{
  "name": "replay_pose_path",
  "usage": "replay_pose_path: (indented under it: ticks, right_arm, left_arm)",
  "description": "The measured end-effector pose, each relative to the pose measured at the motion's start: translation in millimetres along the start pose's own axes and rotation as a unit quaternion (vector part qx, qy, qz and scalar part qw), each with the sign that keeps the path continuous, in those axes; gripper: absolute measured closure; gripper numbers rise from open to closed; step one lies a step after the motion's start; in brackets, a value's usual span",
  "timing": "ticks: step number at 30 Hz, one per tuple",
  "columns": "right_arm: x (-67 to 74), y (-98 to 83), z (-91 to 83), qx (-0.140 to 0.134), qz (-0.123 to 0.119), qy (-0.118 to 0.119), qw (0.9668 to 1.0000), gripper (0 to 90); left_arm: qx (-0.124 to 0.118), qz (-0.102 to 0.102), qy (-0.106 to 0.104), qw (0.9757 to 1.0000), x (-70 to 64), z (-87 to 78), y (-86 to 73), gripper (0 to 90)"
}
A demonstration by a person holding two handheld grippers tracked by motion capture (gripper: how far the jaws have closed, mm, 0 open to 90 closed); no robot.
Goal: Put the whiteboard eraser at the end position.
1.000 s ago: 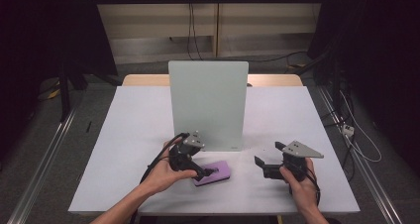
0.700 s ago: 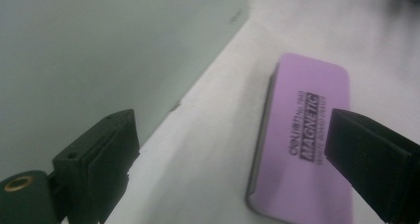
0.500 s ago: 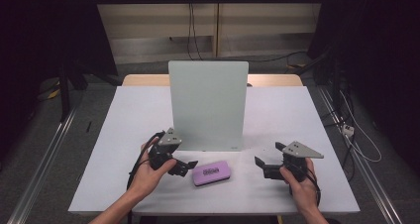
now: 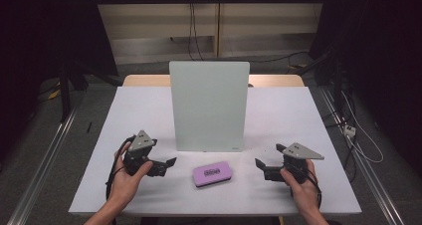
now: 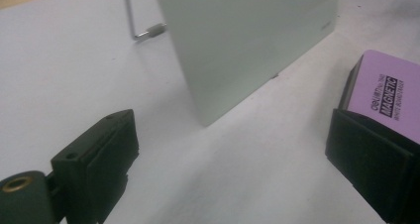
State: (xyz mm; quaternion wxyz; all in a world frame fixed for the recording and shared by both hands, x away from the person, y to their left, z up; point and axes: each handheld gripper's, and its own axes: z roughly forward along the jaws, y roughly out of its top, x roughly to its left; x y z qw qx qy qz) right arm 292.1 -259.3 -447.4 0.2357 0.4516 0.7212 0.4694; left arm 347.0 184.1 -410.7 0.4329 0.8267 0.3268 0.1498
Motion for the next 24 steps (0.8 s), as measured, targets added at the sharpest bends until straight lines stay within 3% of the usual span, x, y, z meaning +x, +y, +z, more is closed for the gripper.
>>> replay_pose_path:
  ticks: [3,6,15,17,20,24]
  right_arm:
    - [-0.4,-0.8,-0.3,0.004,0.003,0.000,1.0000,6.0]
    - [0.0,-1.2,-0.5,0.006,0.003,0.000,1.0000,6.0]
    - [0.6,-2.3,-1.0,0.009,0.003,-0.004,0.9999,6.0]
    - [0.5,-2.4,-1.8,0.009,0.005,-0.005,0.9999,6.0]
    - [0.4,-2.8,-2.7,0.008,0.007,-0.005,0.9999,6.0]
    - [0.1,-2.9,-2.9,0.008,0.005,-0.005,0.9999,6.0]
  left_arm:
    - [-0.010,-0.010,0.016,0.9998,3.5,-8.1,-7.2,5.9]
    - [-0.019,-0.022,0.018,0.9994,6.9,-13.1,-12.7,5.8]
    - [-0.046,-0.035,0.042,0.9974,14.3,-20.8,-30.8,5.7]
    - [-0.054,-0.052,0.044,0.9962,14.9,-21.8,-32.6,5.6]
    - [-0.057,-0.053,0.050,0.9957,15.4,-22.1,-33.2,5.7]
    - [-0.056,-0.052,0.044,0.9961,15.8,-20.6,-32.7,5.7]
